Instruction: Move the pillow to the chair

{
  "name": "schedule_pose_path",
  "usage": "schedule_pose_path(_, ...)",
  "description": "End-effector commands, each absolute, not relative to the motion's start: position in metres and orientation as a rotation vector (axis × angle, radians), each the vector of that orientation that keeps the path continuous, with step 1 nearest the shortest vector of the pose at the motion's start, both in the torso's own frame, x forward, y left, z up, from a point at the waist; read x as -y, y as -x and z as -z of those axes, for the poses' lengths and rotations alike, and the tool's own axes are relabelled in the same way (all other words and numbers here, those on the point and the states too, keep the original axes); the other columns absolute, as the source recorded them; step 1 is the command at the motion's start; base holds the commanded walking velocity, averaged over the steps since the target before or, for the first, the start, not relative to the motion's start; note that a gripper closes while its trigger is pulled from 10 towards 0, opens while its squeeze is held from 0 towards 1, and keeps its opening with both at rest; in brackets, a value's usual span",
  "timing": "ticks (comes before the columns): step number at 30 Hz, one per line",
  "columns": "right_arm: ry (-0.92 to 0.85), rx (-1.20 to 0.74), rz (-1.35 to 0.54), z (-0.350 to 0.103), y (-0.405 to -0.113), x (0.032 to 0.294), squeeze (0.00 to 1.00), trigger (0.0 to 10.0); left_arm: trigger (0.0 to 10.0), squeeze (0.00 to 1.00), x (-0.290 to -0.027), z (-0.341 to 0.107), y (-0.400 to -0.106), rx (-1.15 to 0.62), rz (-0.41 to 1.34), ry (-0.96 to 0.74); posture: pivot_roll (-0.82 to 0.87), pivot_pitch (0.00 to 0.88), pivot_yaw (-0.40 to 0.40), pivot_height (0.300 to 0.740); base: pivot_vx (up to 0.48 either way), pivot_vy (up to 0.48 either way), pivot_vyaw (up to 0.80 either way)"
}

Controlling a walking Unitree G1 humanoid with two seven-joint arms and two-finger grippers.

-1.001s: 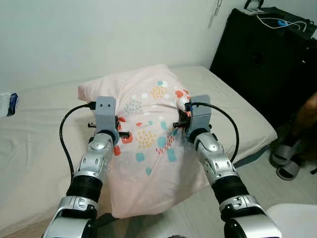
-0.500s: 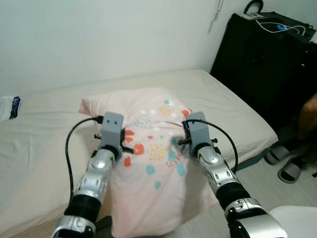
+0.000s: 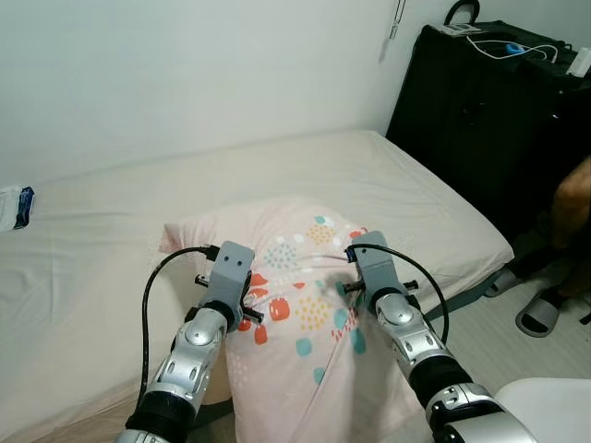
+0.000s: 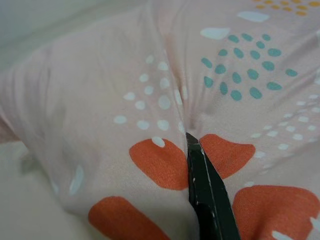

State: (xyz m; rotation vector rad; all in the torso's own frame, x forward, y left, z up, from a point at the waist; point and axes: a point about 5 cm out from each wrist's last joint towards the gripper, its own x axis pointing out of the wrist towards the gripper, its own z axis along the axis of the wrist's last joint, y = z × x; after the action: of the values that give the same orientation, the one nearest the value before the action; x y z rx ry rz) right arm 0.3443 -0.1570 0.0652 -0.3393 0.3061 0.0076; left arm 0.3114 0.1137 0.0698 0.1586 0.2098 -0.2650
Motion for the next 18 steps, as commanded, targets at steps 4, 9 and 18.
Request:
schedule_pose_path(4, 0.281, -0.169, 0.031, -0.111, -0.365, 0.164, 0.0, 10.0, 10.0, 0.0, -0.12, -0.087, -0.32, -0.17, 0.194, -0.143, -0.04, 0.042, -0.021, 0.74, 0.0, 0.0, 0.0)
schedule_pose_path(9, 0.27, -0.125, 0.025, -0.125, -0.366, 0.16, 0.0, 10.0, 10.0, 0.0, -0.121, -0.088, -0.321, -0.165, 0.194, -0.159, -0.05, 0.07, -0.007, 0.74, 0.0, 0.0, 0.0)
schedule_pose_path(18, 0.225, 0.033, -0.009, -0.16, -0.36, 0.145, 0.0, 10.0, 10.0, 0.0, -0.127, -0.099, -0.325, -0.128, 0.168, -0.142, -0.07, 0.101, 0.027, 0.74, 0.0, 0.0, 0.0)
